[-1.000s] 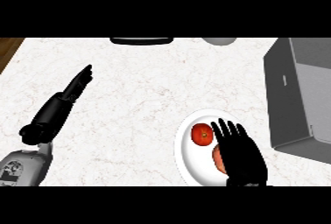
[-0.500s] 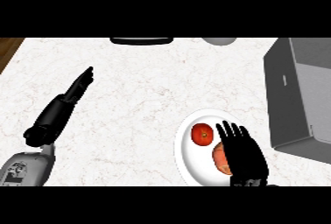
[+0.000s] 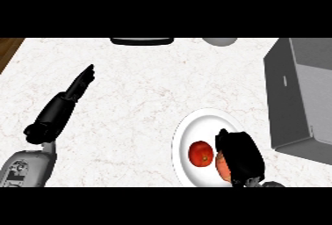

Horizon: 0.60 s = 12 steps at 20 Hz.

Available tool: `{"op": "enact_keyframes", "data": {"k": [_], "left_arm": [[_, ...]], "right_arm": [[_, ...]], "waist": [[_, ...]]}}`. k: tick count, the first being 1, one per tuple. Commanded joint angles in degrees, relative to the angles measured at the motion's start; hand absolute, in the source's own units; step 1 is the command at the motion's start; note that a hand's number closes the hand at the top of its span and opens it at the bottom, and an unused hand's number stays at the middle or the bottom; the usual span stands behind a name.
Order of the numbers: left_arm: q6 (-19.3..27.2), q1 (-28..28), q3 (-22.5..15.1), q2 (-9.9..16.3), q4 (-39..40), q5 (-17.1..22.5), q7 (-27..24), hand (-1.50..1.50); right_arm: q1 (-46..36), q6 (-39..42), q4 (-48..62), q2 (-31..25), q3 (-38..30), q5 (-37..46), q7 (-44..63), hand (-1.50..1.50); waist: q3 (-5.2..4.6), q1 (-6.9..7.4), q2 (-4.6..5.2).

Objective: Pick the squash from the plate and place it in the cardboard box

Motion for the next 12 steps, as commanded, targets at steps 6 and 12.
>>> {"op": "enact_keyframes", "data": {"k": [6,12], "left_arm": [[-1.2,1.2,1.5,0.4,0.0,-0.9,-1.9,0.00],[-1.6,1.4,1.2,-0.3,0.8,-0.1,-1.8,0.00]], "right_arm": [[-0.4,-8.8,-3.3,-2.7,0.7,2.1,-11.9,1.50],[4.5,-10.3,-16.7,-12.8,10.8,-7.9,-37.7,1.50]], "waist": [[0.24,0.13,0.19],[0.37,-0.21,-0.04]]}}
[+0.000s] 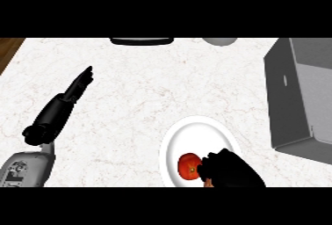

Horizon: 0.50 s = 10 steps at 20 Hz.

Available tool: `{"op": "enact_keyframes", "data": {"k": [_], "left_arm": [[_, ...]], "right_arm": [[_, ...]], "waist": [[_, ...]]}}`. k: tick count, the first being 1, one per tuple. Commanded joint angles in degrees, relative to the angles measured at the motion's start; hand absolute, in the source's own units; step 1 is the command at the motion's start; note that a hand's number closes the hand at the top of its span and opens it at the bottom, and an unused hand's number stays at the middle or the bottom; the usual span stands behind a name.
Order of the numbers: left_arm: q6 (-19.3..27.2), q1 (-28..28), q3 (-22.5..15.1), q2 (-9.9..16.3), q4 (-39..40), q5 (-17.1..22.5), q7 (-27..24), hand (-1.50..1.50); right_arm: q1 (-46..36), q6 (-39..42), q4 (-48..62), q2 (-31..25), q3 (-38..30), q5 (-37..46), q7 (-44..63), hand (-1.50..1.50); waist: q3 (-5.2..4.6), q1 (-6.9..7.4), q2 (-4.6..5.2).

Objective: Pick the squash from the plate and place it in the cardboard box

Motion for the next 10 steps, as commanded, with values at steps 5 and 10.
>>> {"op": "enact_keyframes", "data": {"k": [5,10], "left_arm": [[0.4,0.4,0.9,0.0,0.0,0.0,0.6,0.00],[0.0,1.6,1.1,0.2,-2.2,0.1,1.1,0.00]], "right_arm": [[5.3,-9.4,-17.8,-19.7,-7.7,-9.9,-25.4,1.50],[13.8,-10.4,-25.5,-24.1,-23.6,-25.6,-27.1,1.50]], "waist": [[0.02,-1.68,-0.17],[-0.03,-1.35,-0.14]]}}
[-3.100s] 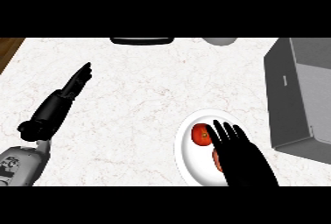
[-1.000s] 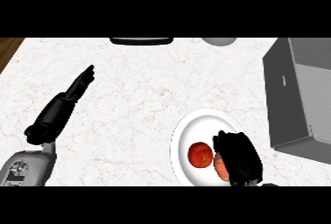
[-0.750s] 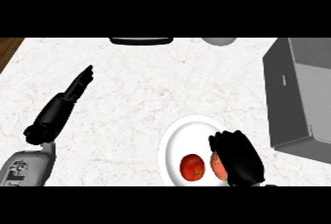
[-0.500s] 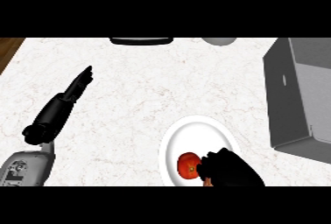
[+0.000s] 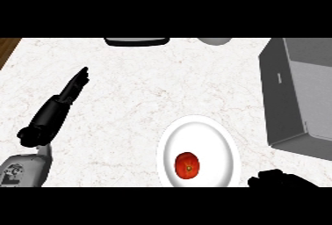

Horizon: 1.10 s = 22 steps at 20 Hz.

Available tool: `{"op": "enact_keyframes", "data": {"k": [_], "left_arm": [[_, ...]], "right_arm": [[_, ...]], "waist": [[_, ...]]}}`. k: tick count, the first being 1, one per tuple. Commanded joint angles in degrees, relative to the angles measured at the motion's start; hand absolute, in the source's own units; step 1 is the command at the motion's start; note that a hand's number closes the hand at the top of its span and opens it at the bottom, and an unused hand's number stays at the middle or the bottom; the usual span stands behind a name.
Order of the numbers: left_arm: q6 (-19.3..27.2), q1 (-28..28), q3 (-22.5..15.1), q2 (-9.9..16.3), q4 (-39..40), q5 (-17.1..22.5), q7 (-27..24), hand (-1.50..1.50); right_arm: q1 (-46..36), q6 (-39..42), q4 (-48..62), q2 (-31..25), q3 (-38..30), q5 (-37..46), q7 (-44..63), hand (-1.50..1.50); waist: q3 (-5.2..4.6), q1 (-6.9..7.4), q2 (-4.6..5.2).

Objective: Pick the squash from the plate and place it in the cardboard box

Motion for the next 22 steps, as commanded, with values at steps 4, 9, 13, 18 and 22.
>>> {"op": "enact_keyframes", "data": {"k": [4,9,13,18,22], "left_arm": [[-0.5,1.5,0.4,0.1,-1.3,0.5,0.1,0.00],[-0.4,-1.5,0.0,0.0,-0.8,-0.4,1.9,0.00],[-1.0,1.1,-1.4,-1.1,-1.8,-0.7,0.5,0.00],[-0.7,-2.2,-1.5,-2.0,-1.6,-1.4,2.4,0.00],[-2.1,-3.8,1.2,-0.5,1.7,0.3,-0.1,0.00]], "right_arm": [[5.4,-0.2,-3.7,-0.3,-21.2,-23.3,3.5,1.50],[-0.8,4.9,3.5,-1.2,-34.3,-36.6,11.5,1.50],[-8.2,8.0,16.8,-2.7,-40.1,-42.0,10.8,1.50],[-20.4,11.0,33.2,-5.3,-38.7,-37.8,8.0,1.50],[-25.3,14.1,42.7,-9.2,-33.8,-30.7,3.2,1.50]], "waist": [[-0.05,-0.27,0.10],[-0.12,1.11,0.31],[-0.08,2.45,0.42],[-0.07,2.85,0.54],[-0.09,3.43,0.78]]}}
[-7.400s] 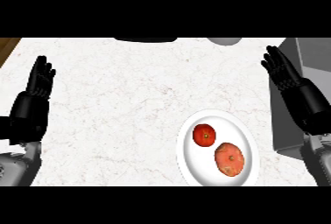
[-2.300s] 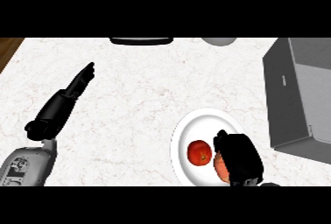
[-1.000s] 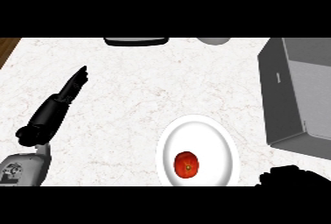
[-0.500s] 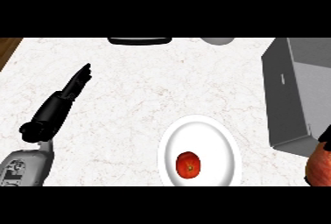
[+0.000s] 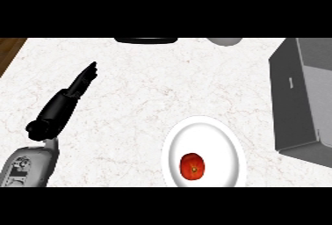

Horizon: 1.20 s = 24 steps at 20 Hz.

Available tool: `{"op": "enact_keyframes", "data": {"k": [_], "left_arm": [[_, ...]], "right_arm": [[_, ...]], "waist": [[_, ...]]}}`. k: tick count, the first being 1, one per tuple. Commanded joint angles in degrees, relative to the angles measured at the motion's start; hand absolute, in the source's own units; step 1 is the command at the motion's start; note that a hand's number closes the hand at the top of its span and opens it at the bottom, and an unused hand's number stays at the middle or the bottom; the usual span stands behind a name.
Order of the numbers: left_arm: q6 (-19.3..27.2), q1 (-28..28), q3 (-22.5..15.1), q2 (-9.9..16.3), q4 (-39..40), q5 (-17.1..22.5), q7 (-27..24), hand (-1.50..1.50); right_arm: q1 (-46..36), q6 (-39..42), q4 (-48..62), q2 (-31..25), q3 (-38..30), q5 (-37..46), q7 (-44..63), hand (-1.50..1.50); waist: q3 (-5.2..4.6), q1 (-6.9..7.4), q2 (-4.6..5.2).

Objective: Pick the squash from the plate and place it in the cardboard box

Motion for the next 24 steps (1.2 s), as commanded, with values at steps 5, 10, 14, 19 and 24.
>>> {"op": "enact_keyframes", "data": {"k": [5,10,14,19,24], "left_arm": [[-0.9,1.7,-0.3,0.2,-0.3,-0.3,-3.4,0.00],[-1.1,0.0,-0.1,-0.1,2.3,-0.8,-2.3,0.00],[-1.0,1.4,-1.2,-1.0,-0.5,-0.9,-1.6,0.00],[-1.8,-1.0,1.6,0.6,1.2,0.3,-0.7,0.00],[-0.6,-2.8,0.2,-1.2,1.2,-0.8,0.5,0.00]], "right_arm": [[-7.6,8.9,21.1,-6.3,8.8,10.5,-6.3,1.50],[-15.5,10.2,34.0,-4.3,14.9,18.3,-15.1,1.50],[-19.8,12.2,44.4,-6.3,17.9,24.4,-19.4,1.50],[-20.8,12.5,52.2,-6.5,19.7,25.9,-37.8,-1.50],[-26.0,19.0,53.9,-1.3,13.5,13.9,-39.6,-1.50]], "waist": [[0.02,2.25,0.63],[0.06,1.66,0.48],[0.09,2.11,0.48],[0.15,1.03,0.42],[0.19,0.47,0.09]]}}
